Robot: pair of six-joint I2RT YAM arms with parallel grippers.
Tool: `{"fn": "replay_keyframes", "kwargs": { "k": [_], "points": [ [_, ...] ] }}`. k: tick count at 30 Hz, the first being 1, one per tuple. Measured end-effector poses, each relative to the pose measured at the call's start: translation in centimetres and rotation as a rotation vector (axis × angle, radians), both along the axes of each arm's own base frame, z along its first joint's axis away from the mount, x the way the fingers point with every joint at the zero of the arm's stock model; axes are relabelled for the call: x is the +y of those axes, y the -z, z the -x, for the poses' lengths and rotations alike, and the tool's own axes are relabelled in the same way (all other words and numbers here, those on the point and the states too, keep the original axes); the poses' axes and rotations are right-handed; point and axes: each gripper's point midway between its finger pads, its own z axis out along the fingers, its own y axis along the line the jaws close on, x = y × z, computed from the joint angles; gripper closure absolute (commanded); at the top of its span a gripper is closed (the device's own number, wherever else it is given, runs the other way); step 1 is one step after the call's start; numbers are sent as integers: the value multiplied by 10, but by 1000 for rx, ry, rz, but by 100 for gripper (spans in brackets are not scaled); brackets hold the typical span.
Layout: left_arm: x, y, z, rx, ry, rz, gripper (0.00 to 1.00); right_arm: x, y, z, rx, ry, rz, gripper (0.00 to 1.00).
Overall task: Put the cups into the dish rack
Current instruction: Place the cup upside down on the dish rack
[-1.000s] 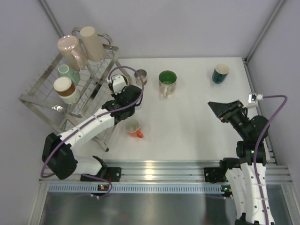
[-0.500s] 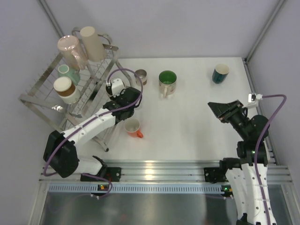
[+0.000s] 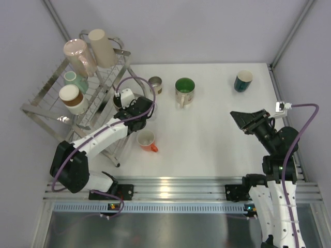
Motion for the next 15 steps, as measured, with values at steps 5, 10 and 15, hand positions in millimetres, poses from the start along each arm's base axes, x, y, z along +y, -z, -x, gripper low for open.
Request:
{"fn": "replay_keyframes", "kwargs": {
  "k": [5,10,15],
  "points": [
    [3,6,-1,11,-13,-17,100,-1,0,0,-1,4,3,65],
    [7,12,-4,21,-27,-65,100,-2,1,-1,-1,9,12,65],
    [12,16,-5,29,-43,-92,100,-2,4,-1,5,11,24,64]
  ]
}}
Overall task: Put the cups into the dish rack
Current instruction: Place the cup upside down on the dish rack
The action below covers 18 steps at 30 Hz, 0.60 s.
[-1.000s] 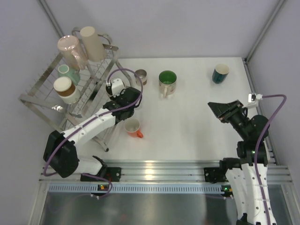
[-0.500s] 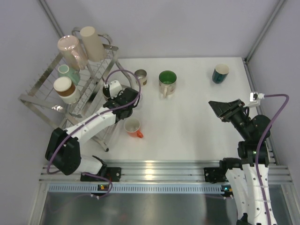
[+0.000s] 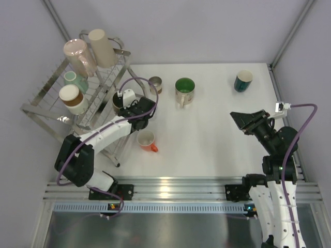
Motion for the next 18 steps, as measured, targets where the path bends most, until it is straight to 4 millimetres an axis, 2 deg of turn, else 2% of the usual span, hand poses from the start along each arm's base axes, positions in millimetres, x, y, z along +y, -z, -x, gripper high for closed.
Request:
{"fn": "replay_keyframes", "kwargs": {
  "k": [4,6,14,15,18],
  "points": [
    [4,3,-1,9,-9,-12,100,-1,2,0,4,4,11,64],
    [5,5,-1,15,-13,-11,97,-1,4,0,8,7,15,64],
    [14,16,-4,51,-34,-3,73,-2,0,1,-5,15,28,64],
    [14,16,-4,51,-36,-3,67,-3,1,1,-3,16,30,64],
    [15,12,-6,42,-37,-8,61,-3,3,1,1,17,39,64]
  ]
}}
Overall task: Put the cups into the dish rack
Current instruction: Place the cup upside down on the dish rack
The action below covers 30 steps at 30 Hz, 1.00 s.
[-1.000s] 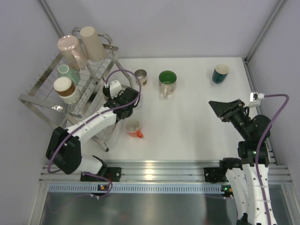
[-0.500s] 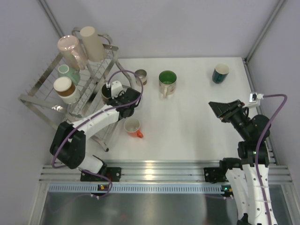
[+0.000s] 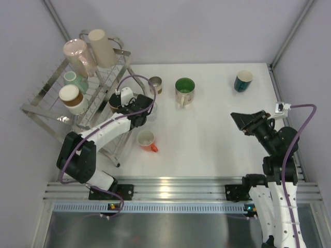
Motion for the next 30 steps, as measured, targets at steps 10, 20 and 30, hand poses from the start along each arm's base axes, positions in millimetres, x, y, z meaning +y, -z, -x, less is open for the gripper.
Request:
{"fn": "replay_keyframes", "kwargs": {
  "k": [10,20,30],
  "points": [
    [-5,-19,-14,-48,22,-5,38,0,0,1,-4,4,8,64],
    [-3,-14,-14,8,66,-77,36,-1,2,1,-3,8,17,64],
    [4,-9,-12,88,117,-192,34,-1,2,1,-4,8,21,63]
  ]
}}
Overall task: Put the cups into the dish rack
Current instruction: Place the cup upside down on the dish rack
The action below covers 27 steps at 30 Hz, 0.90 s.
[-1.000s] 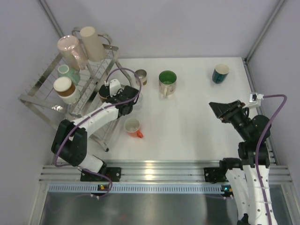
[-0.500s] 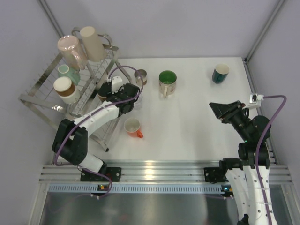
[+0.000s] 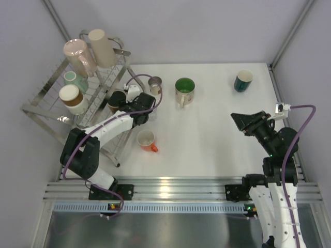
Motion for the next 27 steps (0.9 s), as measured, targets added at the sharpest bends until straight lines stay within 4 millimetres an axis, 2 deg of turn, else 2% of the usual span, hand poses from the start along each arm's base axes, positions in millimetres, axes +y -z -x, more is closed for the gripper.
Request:
{"fn": "replay_keyframes", "kwargs": {
  "k": [8,21,27],
  "points": [
    [2,8,1,75,47,-76,37,-1,0,-1,-1,6,3,63],
    [3,15,-13,172,95,-207,39,-4,-2,-1,-9,21,39,63],
    [13,15,-19,189,77,-222,39,0,-7,2,-29,3,61,63]
  ]
}}
